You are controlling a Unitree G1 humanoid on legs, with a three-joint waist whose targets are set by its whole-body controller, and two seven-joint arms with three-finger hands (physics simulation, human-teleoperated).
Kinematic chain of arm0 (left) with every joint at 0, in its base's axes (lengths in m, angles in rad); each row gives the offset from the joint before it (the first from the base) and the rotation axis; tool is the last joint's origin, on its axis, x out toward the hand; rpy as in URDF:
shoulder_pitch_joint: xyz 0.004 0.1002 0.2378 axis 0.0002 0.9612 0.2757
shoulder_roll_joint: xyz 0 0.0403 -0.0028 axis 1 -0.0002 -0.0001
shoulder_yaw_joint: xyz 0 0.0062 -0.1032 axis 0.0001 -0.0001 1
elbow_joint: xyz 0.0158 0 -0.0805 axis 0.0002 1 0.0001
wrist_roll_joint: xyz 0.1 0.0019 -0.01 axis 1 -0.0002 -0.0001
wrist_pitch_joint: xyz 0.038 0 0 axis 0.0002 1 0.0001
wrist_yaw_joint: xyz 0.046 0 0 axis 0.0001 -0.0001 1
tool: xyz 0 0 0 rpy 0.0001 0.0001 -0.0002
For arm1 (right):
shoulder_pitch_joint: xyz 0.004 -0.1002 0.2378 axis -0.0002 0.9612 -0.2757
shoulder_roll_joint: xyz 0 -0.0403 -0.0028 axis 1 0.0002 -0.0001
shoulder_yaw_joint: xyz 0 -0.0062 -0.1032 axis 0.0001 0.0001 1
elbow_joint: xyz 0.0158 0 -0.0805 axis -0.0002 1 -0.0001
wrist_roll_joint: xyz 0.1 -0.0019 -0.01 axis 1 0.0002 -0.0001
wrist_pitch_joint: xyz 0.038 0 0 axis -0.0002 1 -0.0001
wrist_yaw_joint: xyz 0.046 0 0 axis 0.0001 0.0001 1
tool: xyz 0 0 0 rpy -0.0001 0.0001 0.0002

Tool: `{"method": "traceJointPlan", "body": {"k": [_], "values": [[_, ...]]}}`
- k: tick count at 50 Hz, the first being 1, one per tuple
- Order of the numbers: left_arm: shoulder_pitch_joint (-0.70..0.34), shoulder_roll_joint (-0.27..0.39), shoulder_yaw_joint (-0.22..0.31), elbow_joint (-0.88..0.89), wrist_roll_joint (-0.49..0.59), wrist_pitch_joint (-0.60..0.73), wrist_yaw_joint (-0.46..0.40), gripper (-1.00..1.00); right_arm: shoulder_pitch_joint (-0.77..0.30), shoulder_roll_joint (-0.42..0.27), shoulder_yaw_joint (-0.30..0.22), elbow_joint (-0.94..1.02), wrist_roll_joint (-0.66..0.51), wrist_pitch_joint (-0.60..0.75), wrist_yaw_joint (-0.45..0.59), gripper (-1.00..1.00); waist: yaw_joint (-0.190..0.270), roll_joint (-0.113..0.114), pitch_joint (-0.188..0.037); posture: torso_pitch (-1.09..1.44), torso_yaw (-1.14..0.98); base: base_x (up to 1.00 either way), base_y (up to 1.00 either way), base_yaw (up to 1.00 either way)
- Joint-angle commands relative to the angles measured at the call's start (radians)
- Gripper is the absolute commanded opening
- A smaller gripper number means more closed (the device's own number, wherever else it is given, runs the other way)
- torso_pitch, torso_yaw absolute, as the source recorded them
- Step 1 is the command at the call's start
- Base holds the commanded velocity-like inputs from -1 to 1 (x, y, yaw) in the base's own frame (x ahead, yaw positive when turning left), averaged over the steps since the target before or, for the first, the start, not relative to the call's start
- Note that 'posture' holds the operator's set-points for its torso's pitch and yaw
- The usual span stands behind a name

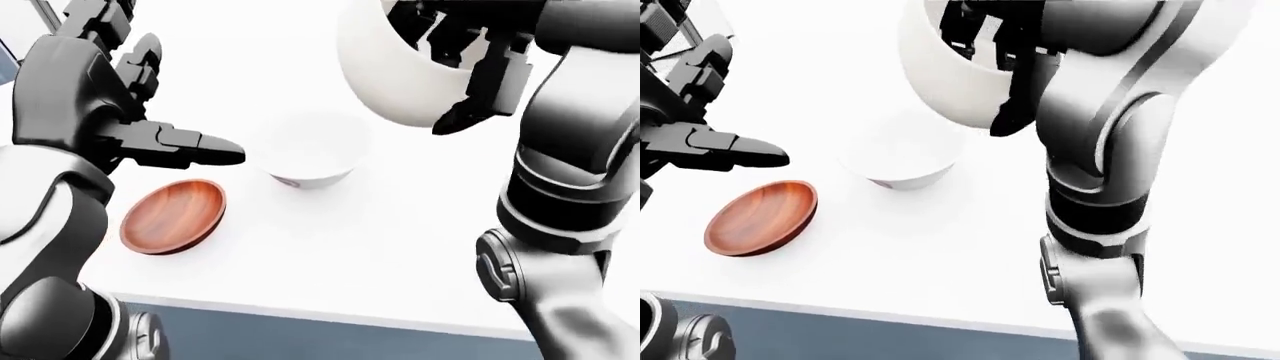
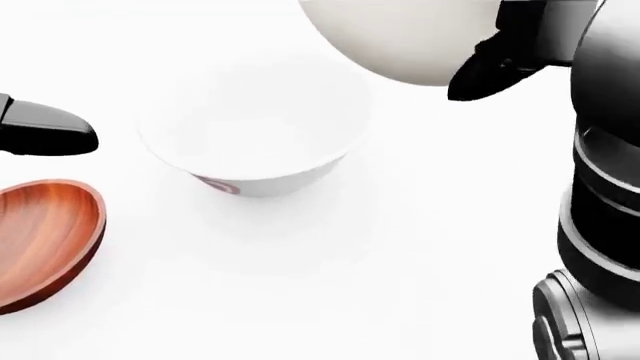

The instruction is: Stack the bowls from largest to smallest.

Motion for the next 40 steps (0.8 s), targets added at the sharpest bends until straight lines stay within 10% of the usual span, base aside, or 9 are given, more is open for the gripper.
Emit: {"method": "traceJointPlan", "body": {"k": [1,17,40], "values": [[-0.031,0.017,0.013,-0.008,-0.013,-0.026,0.009,1.0,-0.076,0.009,-0.014,0.055,-0.012,-0.033,-0.053,-1.0,-0.002,0.006,-0.02,-0.21,0.0,0.0,0.0,0.0],[-0.038,0.077,0.064,-0.003,-0.126,-0.015,0.065,1.0,-0.207,0.211,0.054,0.501,0.061,-0.142,-0.369,-1.0,0.004,0.024,-0.034,-0.21,0.0,0.0,0.0,0.0],[0.003,0.171,0.095,0.033,-0.318,-0.078,0.193,1.0,-0.118,0.329,0.098,0.521,0.026,-0.153,-0.233,-1.0,-0.013,0.043,-0.025,-0.21,0.0,0.0,0.0,0.0]]}}
